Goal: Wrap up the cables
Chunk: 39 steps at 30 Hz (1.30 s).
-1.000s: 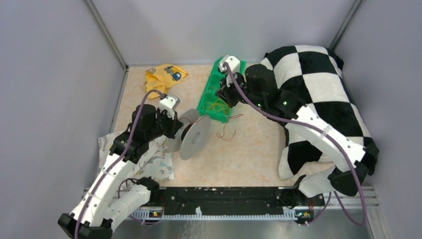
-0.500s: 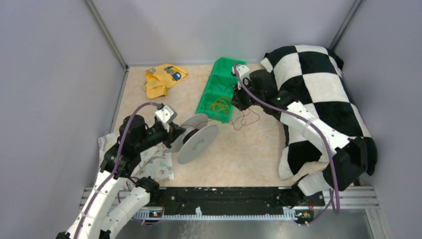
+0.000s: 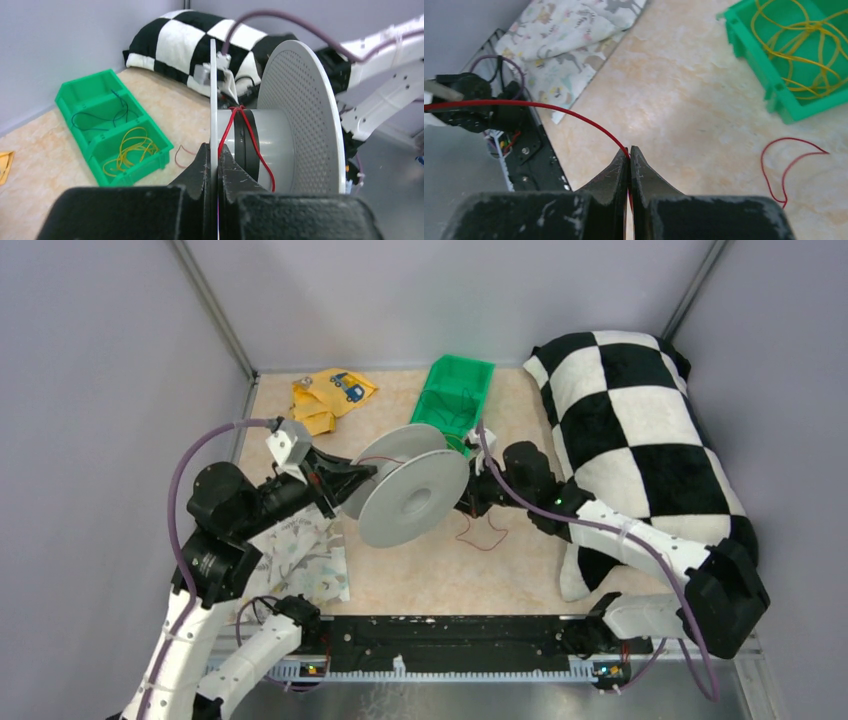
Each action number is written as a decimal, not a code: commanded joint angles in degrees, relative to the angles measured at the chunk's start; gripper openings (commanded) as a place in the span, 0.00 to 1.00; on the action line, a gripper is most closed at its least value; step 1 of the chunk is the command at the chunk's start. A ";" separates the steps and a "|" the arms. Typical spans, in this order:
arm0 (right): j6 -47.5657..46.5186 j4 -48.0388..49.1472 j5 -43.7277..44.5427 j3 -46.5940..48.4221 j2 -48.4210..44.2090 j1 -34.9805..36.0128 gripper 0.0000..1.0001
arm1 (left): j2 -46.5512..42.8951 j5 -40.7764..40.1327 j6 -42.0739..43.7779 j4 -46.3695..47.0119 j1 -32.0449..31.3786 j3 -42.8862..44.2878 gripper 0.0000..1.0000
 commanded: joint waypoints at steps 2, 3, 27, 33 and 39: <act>9.70 20.99 0.75 -8.01 -3.26 4.30 0.00 | 2.07 -3.43 -13.08 13.53 -0.09 3.51 0.00; 11.69 25.85 1.02 -10.18 -3.03 4.99 0.00 | 2.43 -5.91 -14.68 13.80 -0.09 3.63 0.00; 14.73 40.15 23.29 -10.97 3.15 27.37 0.00 | 3.03 -57.13 -32.85 2.28 -0.09 -2.37 0.00; 10.79 30.01 22.22 -2.41 5.02 29.79 0.00 | 3.86 -60.90 -32.66 -2.68 -0.08 -2.13 0.00; 4.12 13.99 17.98 10.37 7.29 30.54 0.00 | 7.42 -67.21 -33.82 -10.47 -0.09 0.70 0.00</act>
